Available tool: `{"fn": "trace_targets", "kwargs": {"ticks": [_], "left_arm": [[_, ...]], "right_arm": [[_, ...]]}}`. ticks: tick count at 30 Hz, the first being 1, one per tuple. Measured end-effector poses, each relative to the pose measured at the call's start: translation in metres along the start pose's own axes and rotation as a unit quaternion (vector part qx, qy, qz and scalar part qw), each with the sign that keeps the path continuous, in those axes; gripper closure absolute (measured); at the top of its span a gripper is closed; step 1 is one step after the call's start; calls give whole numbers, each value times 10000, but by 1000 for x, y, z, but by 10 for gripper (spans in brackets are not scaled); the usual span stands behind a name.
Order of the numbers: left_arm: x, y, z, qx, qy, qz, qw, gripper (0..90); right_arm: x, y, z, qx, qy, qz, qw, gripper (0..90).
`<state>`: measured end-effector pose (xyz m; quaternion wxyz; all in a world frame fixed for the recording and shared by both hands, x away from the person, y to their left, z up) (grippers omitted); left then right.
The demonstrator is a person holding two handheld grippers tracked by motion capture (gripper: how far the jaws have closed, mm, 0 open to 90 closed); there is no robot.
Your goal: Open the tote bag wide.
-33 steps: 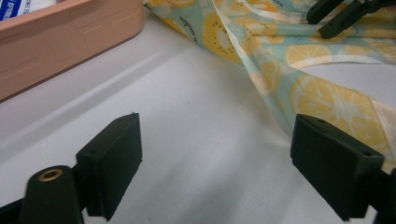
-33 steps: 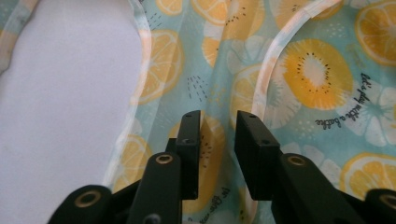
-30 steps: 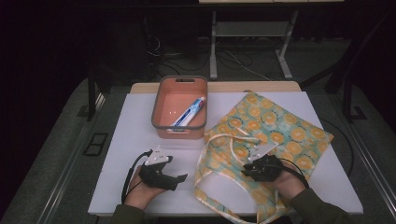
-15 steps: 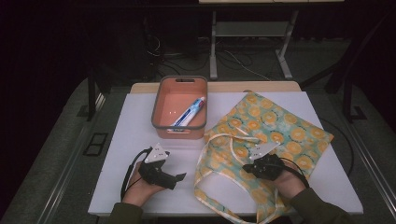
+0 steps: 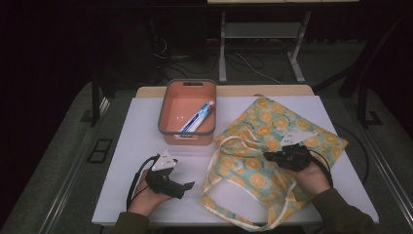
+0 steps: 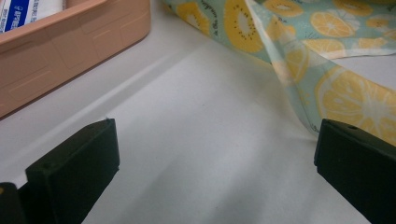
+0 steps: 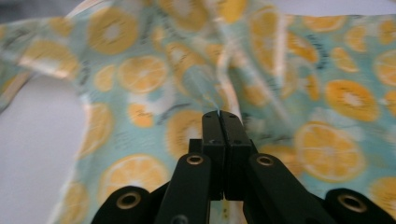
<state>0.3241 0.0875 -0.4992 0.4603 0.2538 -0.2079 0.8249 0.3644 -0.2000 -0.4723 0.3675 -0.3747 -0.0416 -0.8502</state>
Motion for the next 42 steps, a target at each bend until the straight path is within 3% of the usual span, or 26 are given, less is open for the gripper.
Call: {"fn": "trace_targets", "kwargs": {"ticks": [8, 19, 33, 42], "left_arm": [[0, 0, 0, 9, 2, 7, 10000, 0], [1, -1, 0, 3, 1, 24, 10000, 0], [2, -2, -1, 61, 45, -19, 10000, 0], [7, -7, 14, 33, 263, -48, 9996, 0]], "right_arm": [[6, 46, 13, -446, 275, -390, 9979, 893], [14, 92, 4, -919, 350, -919, 9909, 893], [15, 85, 7, -919, 441, -672, 9925, 892], [17, 83, 7, -927, 473, -613, 9927, 892]]}}
Point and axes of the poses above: each handheld gripper's, and its own axes: x roughly backward along the jaws, z roughly out of its top, y roughly to its right, the point moved 10 cm from there along -x, roughly forward along the jaws, and after that the axes turned 13 degrees about -x, right-handed, at the moved point
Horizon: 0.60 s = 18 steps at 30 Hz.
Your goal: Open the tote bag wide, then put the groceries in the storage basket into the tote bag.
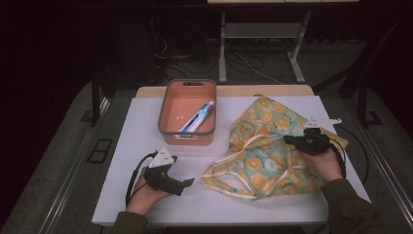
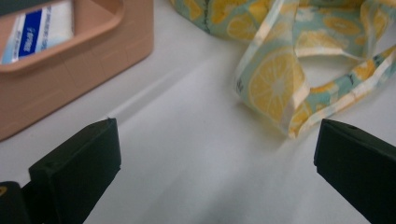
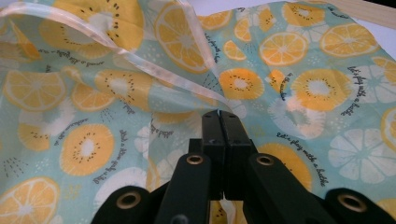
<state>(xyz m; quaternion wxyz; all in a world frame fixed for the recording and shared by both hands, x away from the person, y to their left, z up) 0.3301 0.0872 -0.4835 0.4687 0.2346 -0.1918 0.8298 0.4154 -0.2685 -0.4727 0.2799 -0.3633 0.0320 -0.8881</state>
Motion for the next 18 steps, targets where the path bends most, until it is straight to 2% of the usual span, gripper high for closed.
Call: {"fn": "trace_targets", "kwargs": {"ticks": [5, 18], "left_arm": [[1, -4, 7, -35, 58, 2, 10000, 0], [2, -7, 38, -129, 222, -285, 9993, 8]], "right_arm": [[0, 0, 0, 17, 0, 4, 10000, 892], [-2, -3, 0, 31, -20, 53, 10000, 893]]}}
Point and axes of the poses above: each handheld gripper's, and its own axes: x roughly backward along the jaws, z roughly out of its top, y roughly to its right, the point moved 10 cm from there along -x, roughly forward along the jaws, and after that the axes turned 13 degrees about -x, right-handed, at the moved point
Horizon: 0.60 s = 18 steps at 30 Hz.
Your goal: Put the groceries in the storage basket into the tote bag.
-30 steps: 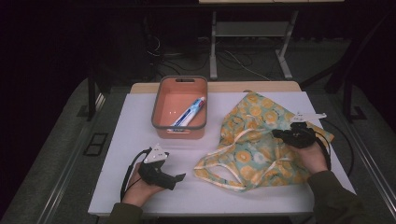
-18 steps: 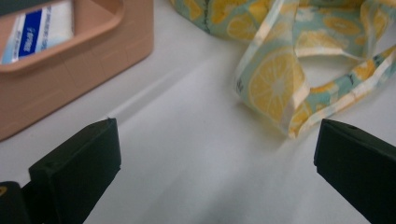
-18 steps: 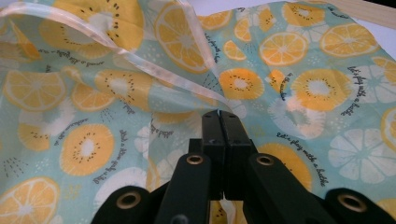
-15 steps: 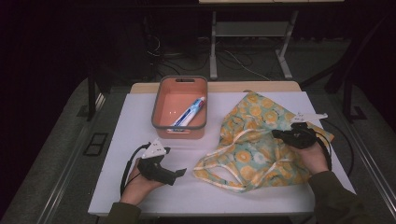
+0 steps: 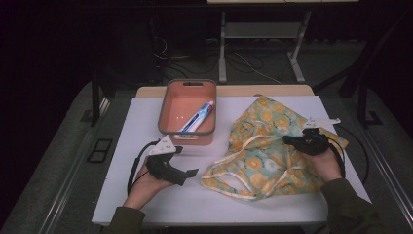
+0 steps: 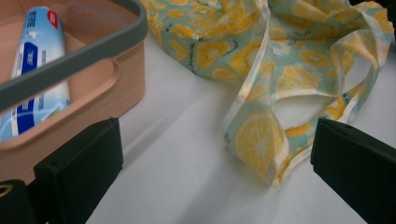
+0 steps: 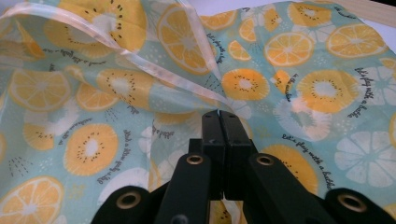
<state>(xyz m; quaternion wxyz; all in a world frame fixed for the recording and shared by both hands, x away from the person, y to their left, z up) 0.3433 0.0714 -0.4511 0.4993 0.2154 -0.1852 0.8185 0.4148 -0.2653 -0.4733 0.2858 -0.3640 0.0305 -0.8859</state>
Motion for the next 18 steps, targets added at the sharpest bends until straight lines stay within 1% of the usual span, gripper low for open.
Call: {"fn": "trace_targets", "kwargs": {"ticks": [2, 7, 10, 11, 13, 14, 17, 18], "left_arm": [[-1, -2, 4, 10, 57, -24, 10000, 11], [-4, -12, 13, 20, 58, -3, 10000, 18], [-6, -18, 18, -12, 23, 31, 10000, 23], [-7, -20, 21, -12, 45, 25, 10000, 26], [-7, -26, 27, 14, 67, 35, 10000, 37], [-7, -29, 30, -10, 62, 43, 10000, 39], [-7, -40, 39, -26, 65, 127, 9999, 55], [-7, -46, 43, -21, 71, 185, 9998, 64]], "right_arm": [[0, -1, 0, 2, -1, 6, 10000, 892], [-1, -1, -1, -3, -18, 22, 10000, 892], [-1, -2, -1, -9, -13, 39, 10000, 892], [-1, -2, -1, -13, -14, 45, 10000, 892], [-1, -2, -1, -27, -6, 58, 10000, 893], [-1, -2, -1, -40, -8, 64, 10000, 892], [0, -2, -1, -38, -4, 66, 10000, 893], [0, -2, -1, -37, 2, 69, 10000, 893]]}}
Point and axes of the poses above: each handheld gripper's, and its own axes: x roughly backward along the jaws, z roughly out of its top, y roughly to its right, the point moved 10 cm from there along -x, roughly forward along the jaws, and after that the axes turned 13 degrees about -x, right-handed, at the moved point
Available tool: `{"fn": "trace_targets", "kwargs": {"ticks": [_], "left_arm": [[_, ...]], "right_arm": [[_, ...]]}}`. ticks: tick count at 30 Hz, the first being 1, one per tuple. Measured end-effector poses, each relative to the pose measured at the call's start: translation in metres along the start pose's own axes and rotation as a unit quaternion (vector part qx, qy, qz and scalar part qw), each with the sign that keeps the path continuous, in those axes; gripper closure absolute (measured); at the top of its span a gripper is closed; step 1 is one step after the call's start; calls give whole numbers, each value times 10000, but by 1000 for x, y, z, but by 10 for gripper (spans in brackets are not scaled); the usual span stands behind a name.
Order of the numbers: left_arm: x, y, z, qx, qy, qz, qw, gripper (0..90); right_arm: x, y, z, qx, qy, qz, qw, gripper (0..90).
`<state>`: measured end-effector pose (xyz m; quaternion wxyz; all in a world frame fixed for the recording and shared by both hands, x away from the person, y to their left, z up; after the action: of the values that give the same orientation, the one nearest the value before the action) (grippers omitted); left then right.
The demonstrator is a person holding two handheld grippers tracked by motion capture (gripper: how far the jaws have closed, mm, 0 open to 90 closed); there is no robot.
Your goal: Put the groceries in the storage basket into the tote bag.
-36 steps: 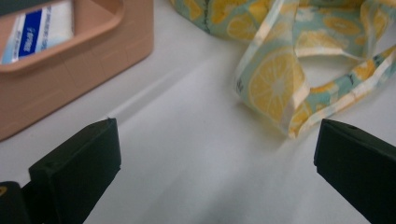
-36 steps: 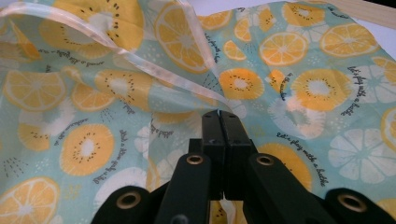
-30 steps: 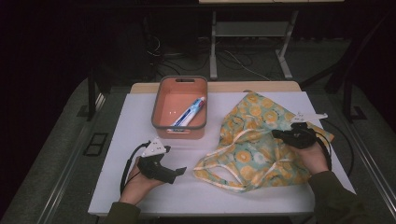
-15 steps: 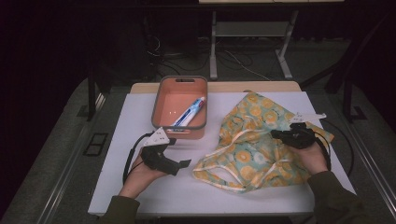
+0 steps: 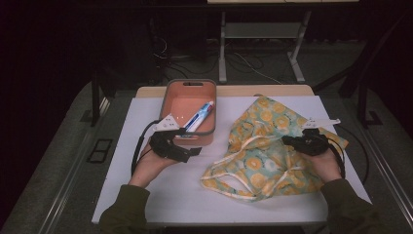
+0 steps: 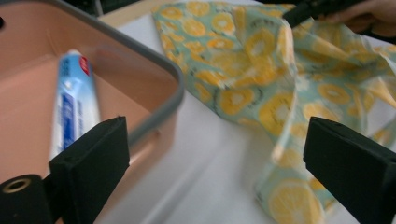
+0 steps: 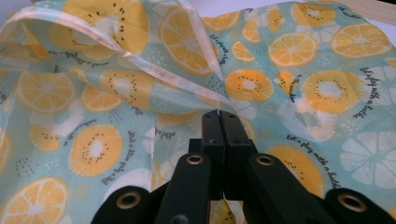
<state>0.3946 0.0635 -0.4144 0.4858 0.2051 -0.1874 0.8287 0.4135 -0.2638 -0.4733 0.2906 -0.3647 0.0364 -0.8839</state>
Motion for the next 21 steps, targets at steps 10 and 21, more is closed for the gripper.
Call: {"fn": "trace_targets", "kwargs": {"ticks": [10, 21], "left_arm": [[-13, -51, 24, 233, 27, 485, 9986, 188], [-50, -95, 31, 418, -279, 715, 9962, 322]], "right_arm": [[2, -1, 1, -20, 30, 22, 10000, 892], [2, -4, 0, 8, 45, 57, 10000, 893]]}}
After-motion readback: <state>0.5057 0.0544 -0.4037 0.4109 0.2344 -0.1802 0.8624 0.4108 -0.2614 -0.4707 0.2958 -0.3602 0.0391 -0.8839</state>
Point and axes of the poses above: each handheld gripper's, and its own axes: x roughly backward along the jaws, z roughly out of its top, y roughly to its right, the point moved 10 cm from there along -x, roughly forward along the jaws, and after that the axes turned 13 degrees about -x, right-handed, at the moved point
